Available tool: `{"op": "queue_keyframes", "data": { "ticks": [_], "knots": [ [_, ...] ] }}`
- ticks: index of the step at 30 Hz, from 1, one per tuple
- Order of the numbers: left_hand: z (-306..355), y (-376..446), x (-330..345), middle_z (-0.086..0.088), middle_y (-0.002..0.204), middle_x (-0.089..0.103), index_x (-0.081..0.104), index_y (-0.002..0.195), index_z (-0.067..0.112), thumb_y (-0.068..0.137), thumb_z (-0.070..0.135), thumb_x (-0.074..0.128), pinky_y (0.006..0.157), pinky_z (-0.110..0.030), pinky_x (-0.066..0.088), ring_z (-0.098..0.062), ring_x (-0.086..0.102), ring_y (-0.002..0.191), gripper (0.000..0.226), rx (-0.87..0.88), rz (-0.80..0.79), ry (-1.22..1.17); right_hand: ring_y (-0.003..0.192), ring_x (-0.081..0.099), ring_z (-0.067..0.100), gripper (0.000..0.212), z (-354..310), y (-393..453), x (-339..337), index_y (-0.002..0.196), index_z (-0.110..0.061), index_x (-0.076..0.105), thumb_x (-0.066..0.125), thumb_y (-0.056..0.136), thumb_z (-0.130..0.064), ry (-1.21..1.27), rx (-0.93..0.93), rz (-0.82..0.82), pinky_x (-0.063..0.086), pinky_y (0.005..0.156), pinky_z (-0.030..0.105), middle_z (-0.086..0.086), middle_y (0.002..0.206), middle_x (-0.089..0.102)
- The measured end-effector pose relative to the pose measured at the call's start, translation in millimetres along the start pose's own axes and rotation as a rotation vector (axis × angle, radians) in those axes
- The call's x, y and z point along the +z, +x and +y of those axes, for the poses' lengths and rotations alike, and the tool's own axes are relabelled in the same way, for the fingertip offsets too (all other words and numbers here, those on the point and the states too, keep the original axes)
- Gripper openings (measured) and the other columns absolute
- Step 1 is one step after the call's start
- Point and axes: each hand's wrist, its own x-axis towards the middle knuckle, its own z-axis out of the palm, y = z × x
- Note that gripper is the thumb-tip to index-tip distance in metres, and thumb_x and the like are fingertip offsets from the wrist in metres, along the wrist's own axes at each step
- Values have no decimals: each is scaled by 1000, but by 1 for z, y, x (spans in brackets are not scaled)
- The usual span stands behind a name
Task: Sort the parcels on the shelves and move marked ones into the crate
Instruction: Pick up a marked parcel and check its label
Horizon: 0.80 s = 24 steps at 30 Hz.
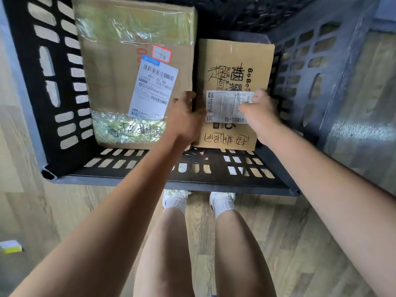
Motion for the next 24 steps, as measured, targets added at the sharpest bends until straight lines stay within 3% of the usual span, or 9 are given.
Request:
{"op": "queue_keyframes", "data": {
  "ticks": [3,6,9,12,15,18,19,21,24],
  "knots": [
    [3,-5,-4,-9,125,50,48,128,16,86,16,53,76,-17,35,-20,52,104,42,3,10,33,96,46,13,55,-10,-7,-1,140,-13,33,50,88,-4,-6,-25,-17,41,65,19,7,134,48],
    [12,-12,-10,-10,123,54,50,126,15,87,17,53,74,-18,34,-20,53,101,39,36,21,54,101,53,18,35,-20,-20,-9,123,-6,48,48,88,-2,-66,-125,1,46,67,23,10,128,54],
    [27,-24,-22,-13,119,57,51,124,12,87,15,54,73,-21,36,-23,54,100,37,83,24,74,108,52,15,45,-29,-38,-21,133,-8,42,50,89,-1,-136,-244,-21,42,50,8,9,135,49],
    [49,-42,-40,-13,121,54,48,127,12,88,18,55,89,-30,41,-26,51,109,40,118,6,94,104,49,8,59,-40,-63,-41,142,-16,31,52,89,-2,-202,-345,-55,39,47,3,5,146,38],
    [75,-66,-62,-13,123,52,46,129,13,86,21,59,94,-30,39,-25,48,115,46,172,9,136,104,54,10,62,-51,-95,-64,143,-21,28,53,89,-5,-238,-413,-77,37,59,5,0,149,34],
    [104,-96,-87,-16,128,47,44,132,13,84,23,61,99,-37,37,-31,43,119,52,276,34,269,126,43,14,64,-68,-132,-91,145,-22,26,54,88,-8,-286,-523,-103,39,94,19,0,149,34],
    [114,-108,-95,-16,129,46,43,133,13,84,24,61,100,-38,35,-33,41,120,54,314,55,341,133,36,16,66,-76,-145,-100,145,-21,24,55,88,-10,-330,-568,-114,30,104,25,0,151,32],
    [135,-133,-112,-16,129,45,41,133,12,84,26,59,99,-39,33,-33,38,119,54,396,104,468,141,21,18,69,-93,-171,-117,147,-20,19,56,88,-15,-451,-656,-113,13,105,23,0,155,20],
    [166,-173,-132,-14,127,44,39,132,12,85,29,56,96,-41,33,-32,38,114,53,537,173,622,141,19,19,73,-118,-213,-144,148,-21,15,57,88,-18,-567,-745,-61,13,104,24,0,157,8]
  ]
}}
